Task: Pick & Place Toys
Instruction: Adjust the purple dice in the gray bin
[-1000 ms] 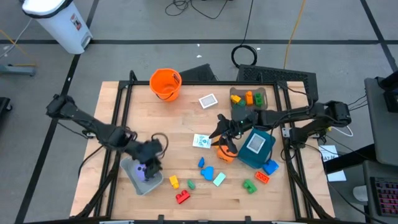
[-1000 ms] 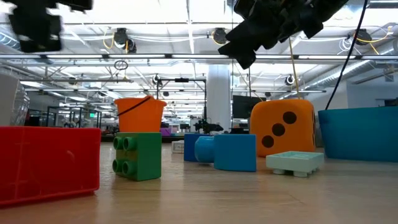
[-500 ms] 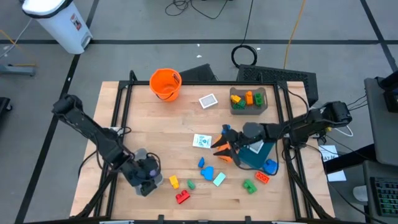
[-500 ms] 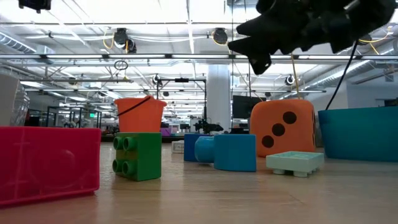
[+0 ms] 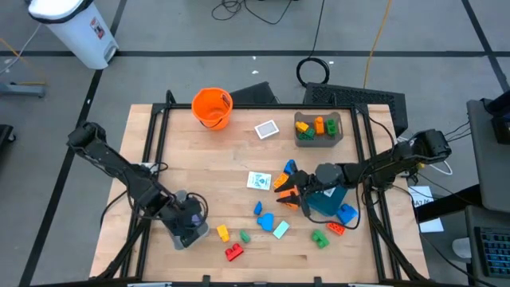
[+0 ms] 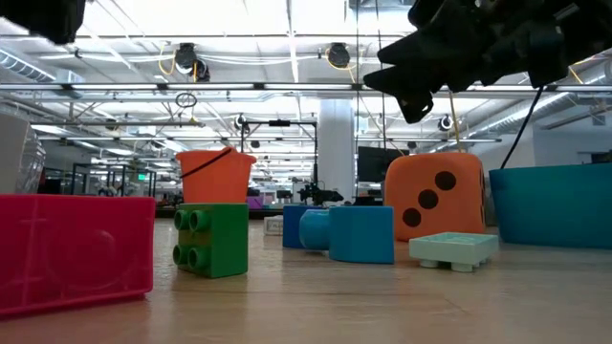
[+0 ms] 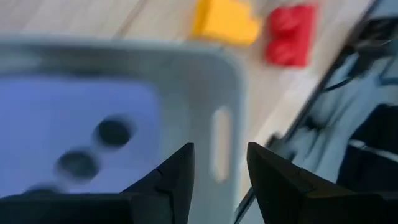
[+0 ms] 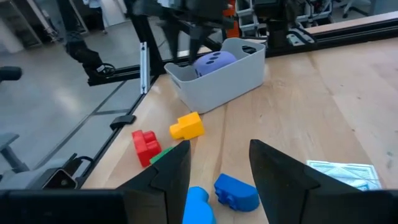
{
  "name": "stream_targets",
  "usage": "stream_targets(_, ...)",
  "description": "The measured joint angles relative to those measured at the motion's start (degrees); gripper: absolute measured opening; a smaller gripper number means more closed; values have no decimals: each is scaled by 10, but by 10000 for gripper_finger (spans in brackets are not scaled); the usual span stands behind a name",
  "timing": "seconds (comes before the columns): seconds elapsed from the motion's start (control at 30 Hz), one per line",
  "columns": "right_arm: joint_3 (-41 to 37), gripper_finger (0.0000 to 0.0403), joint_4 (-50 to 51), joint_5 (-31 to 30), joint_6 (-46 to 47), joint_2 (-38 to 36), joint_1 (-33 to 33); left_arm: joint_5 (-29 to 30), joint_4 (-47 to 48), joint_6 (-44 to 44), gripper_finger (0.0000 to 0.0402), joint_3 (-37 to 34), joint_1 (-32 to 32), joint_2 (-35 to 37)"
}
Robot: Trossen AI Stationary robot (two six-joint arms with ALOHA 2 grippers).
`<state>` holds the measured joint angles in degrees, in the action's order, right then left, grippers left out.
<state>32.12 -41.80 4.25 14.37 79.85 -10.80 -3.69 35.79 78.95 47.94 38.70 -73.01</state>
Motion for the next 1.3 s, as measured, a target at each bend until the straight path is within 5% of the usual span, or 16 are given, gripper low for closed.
stream_targets(0.27,0,155,0,0,0,0,-4,-47,71,-54,152,0,-42,33)
stream_targets(0.57,0,155,0,0,0,0,-4,11,171,-17,152,1,-59,115)
stream_targets(0.73,0,155,0,0,0,0,-4,9,254,18,152,1,-54,115)
stream_targets(1.3,0,155,0,0,0,0,-4,57,287,26,152,1,-53,94)
